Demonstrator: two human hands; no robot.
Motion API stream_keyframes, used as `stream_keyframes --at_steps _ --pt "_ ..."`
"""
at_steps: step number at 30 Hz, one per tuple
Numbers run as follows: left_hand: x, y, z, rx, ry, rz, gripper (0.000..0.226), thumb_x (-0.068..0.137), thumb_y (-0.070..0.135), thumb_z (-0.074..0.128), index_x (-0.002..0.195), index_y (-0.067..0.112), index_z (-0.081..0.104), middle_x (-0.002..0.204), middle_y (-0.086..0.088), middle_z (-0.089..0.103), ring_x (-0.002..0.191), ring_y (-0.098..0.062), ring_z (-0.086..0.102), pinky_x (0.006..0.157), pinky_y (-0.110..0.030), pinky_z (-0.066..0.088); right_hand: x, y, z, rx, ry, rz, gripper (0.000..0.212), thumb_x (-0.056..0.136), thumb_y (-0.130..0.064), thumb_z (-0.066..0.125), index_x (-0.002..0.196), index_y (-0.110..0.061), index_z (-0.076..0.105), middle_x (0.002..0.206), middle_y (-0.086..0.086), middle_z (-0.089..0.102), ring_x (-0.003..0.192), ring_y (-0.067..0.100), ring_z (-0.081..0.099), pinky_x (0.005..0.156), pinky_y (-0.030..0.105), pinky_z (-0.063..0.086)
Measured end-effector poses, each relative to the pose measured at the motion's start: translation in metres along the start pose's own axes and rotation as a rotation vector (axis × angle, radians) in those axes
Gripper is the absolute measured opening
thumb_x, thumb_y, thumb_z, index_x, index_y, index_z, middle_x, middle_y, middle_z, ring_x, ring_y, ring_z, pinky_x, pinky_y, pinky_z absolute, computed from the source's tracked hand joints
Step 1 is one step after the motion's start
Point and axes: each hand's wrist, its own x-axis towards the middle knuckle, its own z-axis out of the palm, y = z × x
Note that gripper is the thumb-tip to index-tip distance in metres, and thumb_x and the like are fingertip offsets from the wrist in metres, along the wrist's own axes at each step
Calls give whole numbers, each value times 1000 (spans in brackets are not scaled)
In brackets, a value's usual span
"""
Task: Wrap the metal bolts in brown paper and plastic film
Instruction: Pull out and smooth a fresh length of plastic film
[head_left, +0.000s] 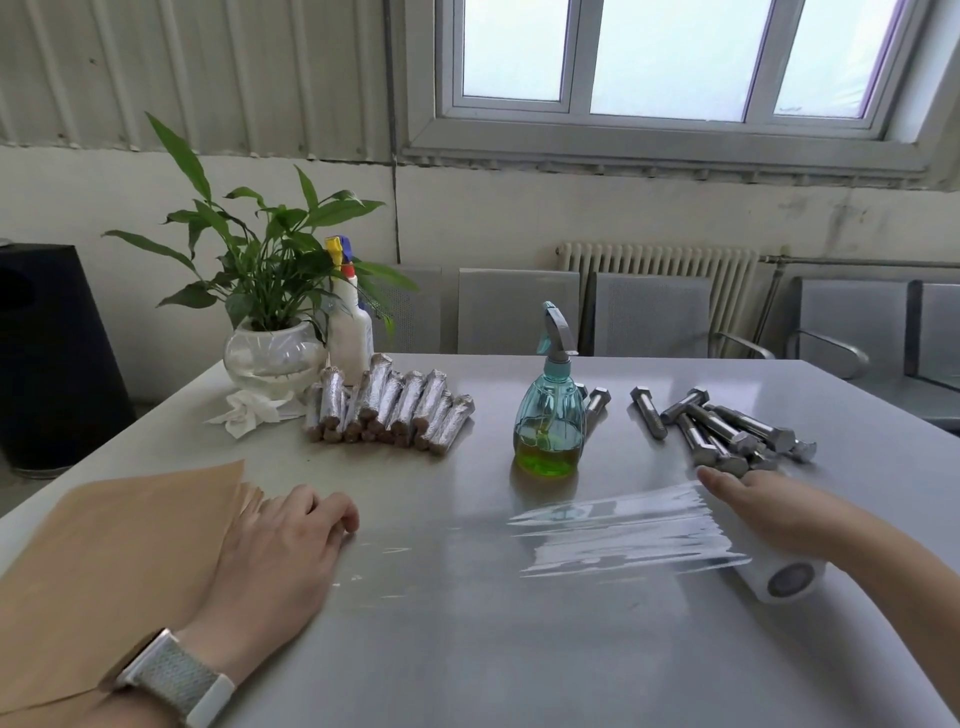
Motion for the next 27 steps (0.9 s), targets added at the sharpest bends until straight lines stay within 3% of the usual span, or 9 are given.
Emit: stream_keyframes --at_steps 8,10,12,14,17,20,23,25,27 --pt "3 -6 1 -373 -26 -110 21 98 21 49 89 41 47 83 15 58 84 5 48 68 -25 30 -2 0 -1 -41 -2 -15 58 101 -56 25 130 -18 57 134 14 56 122 27 51 93 29 36" --pt "4 -5 0 -485 -25 -118 22 98 18 49 93 39 49 73 10 63 72 -2 55 64 -23 37 -1 0 0 3 7 4 61 99 -60 27 123 -14 60 129 15 59 119 27 52 91 30 36" --pt "4 -4 -2 -760 -22 -178 26 98 12 49 91 36 52 72 3 65 54 -10 57 53 -24 44 -1 0 0 29 8 15 63 98 -62 27 116 -13 61 126 14 60 116 26 53 89 29 35" --pt "7 -6 -3 -1035 -13 -294 22 98 8 53 91 29 52 68 -3 65 43 -18 54 38 -21 37 -2 0 -1 34 -1 16 61 98 -61 26 112 -13 61 125 14 60 115 26 53 86 29 34" --pt "11 -12 -2 -1216 -10 -487 12 92 18 63 96 10 55 65 -6 66 34 -15 44 35 -15 27 -3 0 -1 50 5 21 63 98 -61 27 118 -12 61 129 15 58 120 27 51 91 30 35" --pt "15 -15 1 -1078 -31 -563 27 91 31 65 87 5 60 54 1 62 32 -10 41 34 -16 29 -3 0 0 51 7 35 70 95 -65 26 119 -10 61 129 15 58 119 27 52 94 31 37" --pt "16 -11 1 -792 -13 -537 24 95 33 61 80 14 59 53 3 58 37 -9 44 36 -23 37 -4 -1 1 36 16 47 70 93 -69 25 116 -13 61 128 14 59 118 28 52 97 34 39" --pt "14 -8 -2 -460 -31 -442 24 95 40 54 79 22 53 70 2 58 61 -15 54 54 -31 43 -6 -3 1 1 25 48 67 92 -71 22 105 -16 59 123 13 61 112 27 54 98 37 41" --pt "9 -2 -5 -148 -83 -346 25 98 45 41 85 24 45 77 5 52 82 -23 54 68 -35 44 -8 -6 1 -57 46 53 67 91 -73 19 109 -20 56 126 11 59 112 26 53 98 40 42"
